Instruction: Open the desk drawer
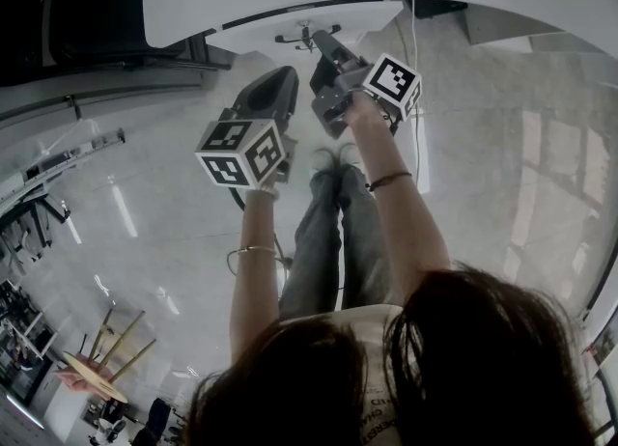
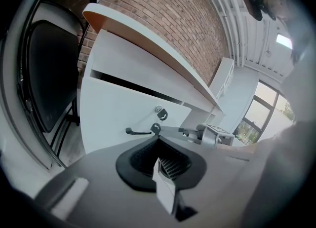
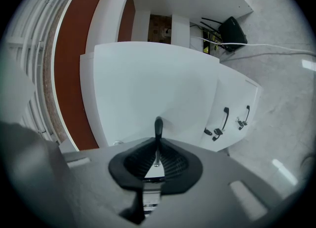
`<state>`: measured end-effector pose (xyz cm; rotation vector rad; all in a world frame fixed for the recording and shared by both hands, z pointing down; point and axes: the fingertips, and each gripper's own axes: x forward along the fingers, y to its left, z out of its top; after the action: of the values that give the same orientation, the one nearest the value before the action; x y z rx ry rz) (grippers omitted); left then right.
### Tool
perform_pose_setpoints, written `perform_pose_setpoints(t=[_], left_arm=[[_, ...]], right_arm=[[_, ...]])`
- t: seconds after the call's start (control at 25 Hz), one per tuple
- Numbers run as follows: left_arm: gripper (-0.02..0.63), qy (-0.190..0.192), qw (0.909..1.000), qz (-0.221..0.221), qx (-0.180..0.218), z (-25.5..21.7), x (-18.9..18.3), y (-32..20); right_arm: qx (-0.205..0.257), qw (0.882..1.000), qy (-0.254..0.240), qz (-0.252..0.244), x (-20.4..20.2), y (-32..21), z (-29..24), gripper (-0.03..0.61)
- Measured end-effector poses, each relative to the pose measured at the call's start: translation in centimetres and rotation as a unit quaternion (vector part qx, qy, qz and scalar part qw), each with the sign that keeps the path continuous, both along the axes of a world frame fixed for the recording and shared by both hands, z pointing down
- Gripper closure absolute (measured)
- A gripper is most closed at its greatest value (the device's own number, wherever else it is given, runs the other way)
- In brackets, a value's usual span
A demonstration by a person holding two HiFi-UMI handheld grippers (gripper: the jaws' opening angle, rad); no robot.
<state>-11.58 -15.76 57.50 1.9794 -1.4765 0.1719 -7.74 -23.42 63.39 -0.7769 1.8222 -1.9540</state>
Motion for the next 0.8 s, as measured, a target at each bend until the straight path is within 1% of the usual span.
perform_pose_setpoints(t=[0.8], left_arm=[[0.615,0.000,0.9999,0.007,-0.009,-0.2,0.4,2.2]], right_arm=[[-0.009,1.000,0.004,0.003,0.8,2.5,0.1,0.554]])
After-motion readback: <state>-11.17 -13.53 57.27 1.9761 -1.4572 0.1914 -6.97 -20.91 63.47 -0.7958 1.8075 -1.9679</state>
